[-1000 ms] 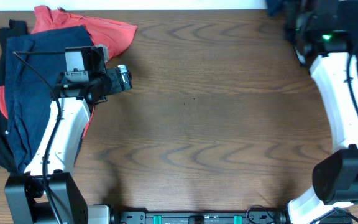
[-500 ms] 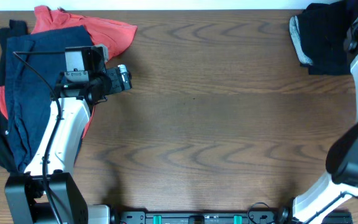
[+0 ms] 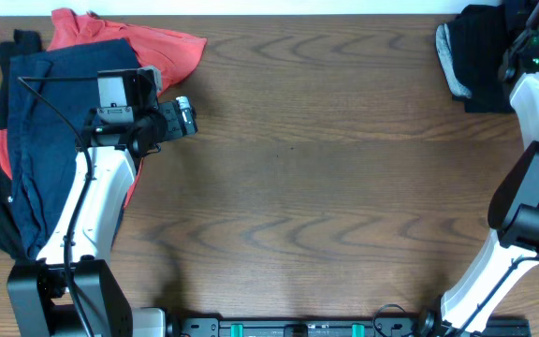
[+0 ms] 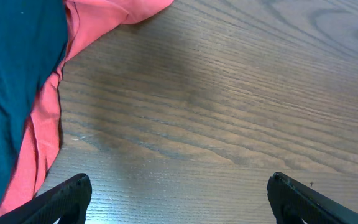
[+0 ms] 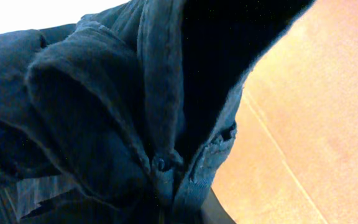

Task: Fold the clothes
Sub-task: 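Place the shorts onto the folded stack at top right with right gripper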

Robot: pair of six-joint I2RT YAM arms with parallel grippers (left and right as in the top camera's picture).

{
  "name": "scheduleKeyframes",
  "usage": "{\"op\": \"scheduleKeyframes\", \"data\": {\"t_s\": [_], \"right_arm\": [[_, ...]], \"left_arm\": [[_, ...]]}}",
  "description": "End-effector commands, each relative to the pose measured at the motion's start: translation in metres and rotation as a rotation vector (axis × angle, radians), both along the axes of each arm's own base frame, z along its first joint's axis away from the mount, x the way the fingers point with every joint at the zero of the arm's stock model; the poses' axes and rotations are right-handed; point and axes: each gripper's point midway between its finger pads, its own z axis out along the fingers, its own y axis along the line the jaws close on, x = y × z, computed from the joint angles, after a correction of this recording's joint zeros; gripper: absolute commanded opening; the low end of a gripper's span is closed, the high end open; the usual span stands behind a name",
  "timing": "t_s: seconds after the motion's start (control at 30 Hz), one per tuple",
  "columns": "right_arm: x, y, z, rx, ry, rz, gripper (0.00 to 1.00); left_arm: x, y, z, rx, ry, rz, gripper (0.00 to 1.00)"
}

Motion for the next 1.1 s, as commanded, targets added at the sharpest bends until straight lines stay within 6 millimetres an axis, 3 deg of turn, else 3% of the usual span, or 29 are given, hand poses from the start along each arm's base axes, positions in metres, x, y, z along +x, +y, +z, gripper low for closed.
{"op": "scheduleKeyframes", "data": {"t_s": [0.0, 0.17, 0.47, 0.73, 0.77, 0.83, 0.87, 0.93, 1.07], "right_arm": [[0.002, -0.006, 0.011, -0.025, -0.019, -0.022, 0.01], [0.001, -0.006, 0.006, -0.017, 0.002, -0.016, 0.01], [0.006, 0.012, -0.035, 0.078, 0.080, 0.022, 0.01], [0.018, 0.058, -0.070, 0.158, 0.136, 0.081, 0.03], [0.019, 0.064, -0.071, 0.165, 0.142, 0.088, 0.16], [0.021, 0.077, -0.074, 0.167, 0.160, 0.110, 0.72], [0.021, 0.086, -0.076, 0.168, 0.172, 0.122, 0.87], [0.022, 0.105, -0.077, 0.174, 0.195, 0.150, 0.99], [0.019, 0.154, -0.069, 0.206, 0.228, 0.208, 0.99]], "left_arm": [[0.001, 0.004, -0.005, 0.013, 0.009, 0.008, 0.92], [0.002, 0.004, -0.005, 0.014, 0.006, 0.008, 0.92], [0.002, 0.004, -0.005, 0.013, 0.006, 0.008, 0.92], [0.002, 0.004, -0.005, 0.014, 0.006, 0.008, 0.92], [0.002, 0.004, -0.005, 0.014, 0.006, 0.008, 0.92], [0.002, 0.004, -0.005, 0.014, 0.007, 0.008, 0.92], [0.002, 0.004, -0.005, 0.014, 0.007, 0.008, 0.92], [0.001, 0.004, -0.006, 0.014, 0.012, 0.008, 0.92], [0.000, 0.004, -0.007, 0.015, 0.015, 0.005, 0.92]]}}
